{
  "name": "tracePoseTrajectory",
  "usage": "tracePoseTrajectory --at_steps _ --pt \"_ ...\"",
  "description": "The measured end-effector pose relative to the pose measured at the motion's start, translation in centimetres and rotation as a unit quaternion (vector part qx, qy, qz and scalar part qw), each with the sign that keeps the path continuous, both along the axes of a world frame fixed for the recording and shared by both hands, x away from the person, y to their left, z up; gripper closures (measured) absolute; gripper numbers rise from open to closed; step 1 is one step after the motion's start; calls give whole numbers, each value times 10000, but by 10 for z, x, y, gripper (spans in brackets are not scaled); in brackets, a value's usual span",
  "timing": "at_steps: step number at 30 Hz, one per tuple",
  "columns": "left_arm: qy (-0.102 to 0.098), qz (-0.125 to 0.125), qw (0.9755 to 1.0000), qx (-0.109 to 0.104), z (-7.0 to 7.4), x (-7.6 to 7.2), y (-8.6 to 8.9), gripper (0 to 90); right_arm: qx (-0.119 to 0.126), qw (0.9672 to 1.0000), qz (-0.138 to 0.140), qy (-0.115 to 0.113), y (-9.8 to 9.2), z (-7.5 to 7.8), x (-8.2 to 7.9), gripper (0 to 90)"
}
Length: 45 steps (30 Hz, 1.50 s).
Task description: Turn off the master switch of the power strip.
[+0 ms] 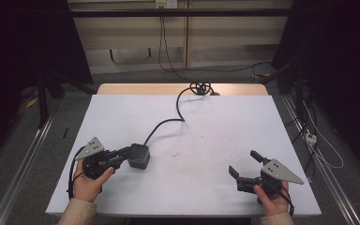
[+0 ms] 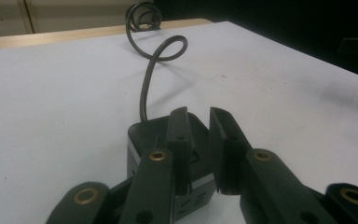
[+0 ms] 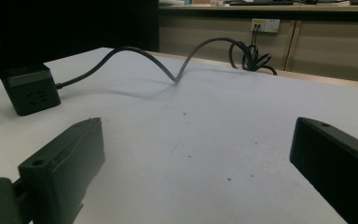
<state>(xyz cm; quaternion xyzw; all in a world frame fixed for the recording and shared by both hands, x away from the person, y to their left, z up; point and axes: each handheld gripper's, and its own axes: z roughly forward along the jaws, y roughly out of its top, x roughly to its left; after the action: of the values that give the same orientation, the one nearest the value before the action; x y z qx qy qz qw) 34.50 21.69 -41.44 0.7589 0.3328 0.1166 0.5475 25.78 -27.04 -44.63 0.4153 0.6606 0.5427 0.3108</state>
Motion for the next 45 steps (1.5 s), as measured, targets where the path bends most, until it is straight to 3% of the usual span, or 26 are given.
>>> tracePoseTrajectory --at_steps 20,45 --pt "144 27 9996 253 -1 0 -5 899 1 10000 -41 -27 0 1 1 26" --pt "218 36 9993 295 -3 7 -13 900 -10 10000 -81 -11 -3 1 -2 26"
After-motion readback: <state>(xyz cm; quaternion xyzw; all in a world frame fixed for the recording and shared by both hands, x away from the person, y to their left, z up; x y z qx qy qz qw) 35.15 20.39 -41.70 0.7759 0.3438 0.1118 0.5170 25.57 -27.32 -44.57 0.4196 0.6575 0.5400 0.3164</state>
